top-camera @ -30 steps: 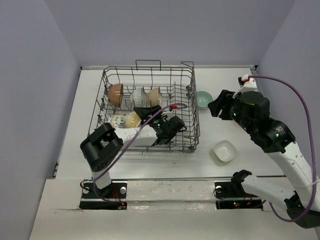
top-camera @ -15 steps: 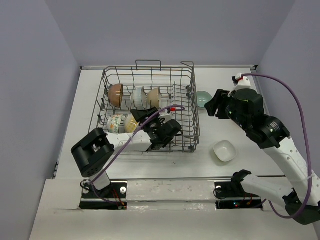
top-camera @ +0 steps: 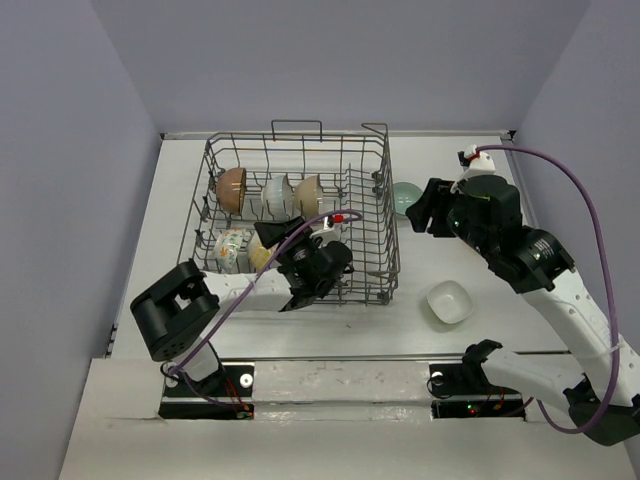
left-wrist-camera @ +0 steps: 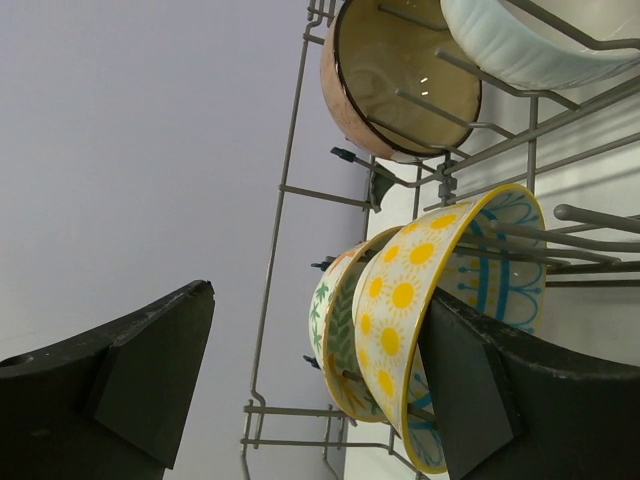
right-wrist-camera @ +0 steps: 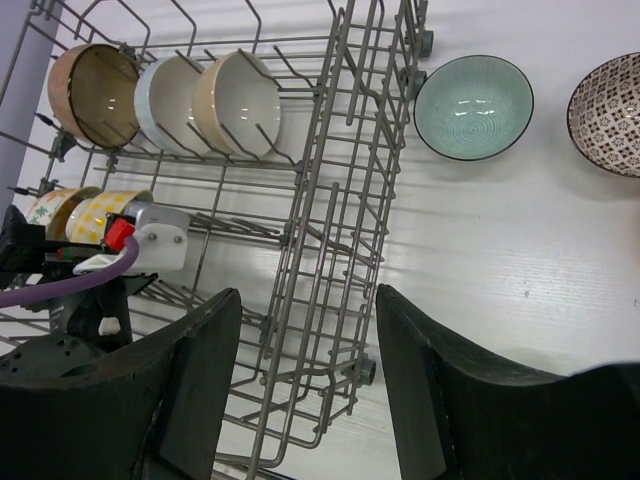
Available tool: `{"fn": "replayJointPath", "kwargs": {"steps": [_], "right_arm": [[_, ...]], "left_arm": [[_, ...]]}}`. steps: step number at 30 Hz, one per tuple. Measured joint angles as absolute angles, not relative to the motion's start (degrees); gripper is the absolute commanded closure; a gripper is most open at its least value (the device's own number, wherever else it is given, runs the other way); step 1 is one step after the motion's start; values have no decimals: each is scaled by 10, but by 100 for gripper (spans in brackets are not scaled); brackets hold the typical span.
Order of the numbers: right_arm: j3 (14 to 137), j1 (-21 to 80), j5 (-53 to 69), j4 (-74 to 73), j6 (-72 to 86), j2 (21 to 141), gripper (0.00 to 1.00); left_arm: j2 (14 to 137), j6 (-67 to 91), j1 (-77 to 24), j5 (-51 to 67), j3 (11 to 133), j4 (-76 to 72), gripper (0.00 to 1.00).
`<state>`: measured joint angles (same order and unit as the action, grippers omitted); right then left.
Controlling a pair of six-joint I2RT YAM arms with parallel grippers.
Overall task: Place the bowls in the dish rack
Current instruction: Insert the bowl into the dish rack.
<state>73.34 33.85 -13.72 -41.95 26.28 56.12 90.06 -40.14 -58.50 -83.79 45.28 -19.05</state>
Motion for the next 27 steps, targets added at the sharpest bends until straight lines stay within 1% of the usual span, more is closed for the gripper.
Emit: {"fn": "replayJointPath", "kwargs": {"steps": [4,7,9,10,12,18,27], "right_arm": [[733,338,-134,-419,262,566,38],[733,338,-131,-419,261,569,38],[733,338,-131,-419,261,570,38],[733,338,-130,-419,261,571,38],[733,338,-129,-419,261,571,38],[733,338,-128,-419,257,571,38],[733,338,-128,-419,254,571,38]], "left_arm": [[883,-452,-584,-838,423,-284,5],[872,-602,-581,-839,369,-487,4],[873,-689,-580,-838,352,-560,4],[879,-762,-580,-836,344,-605,3],[894,-839,-582,-834,342,-647,3],[933,-988,-589,-827,342,-713,1],[939,-1027,-589,-824,347,-736,1]]}}
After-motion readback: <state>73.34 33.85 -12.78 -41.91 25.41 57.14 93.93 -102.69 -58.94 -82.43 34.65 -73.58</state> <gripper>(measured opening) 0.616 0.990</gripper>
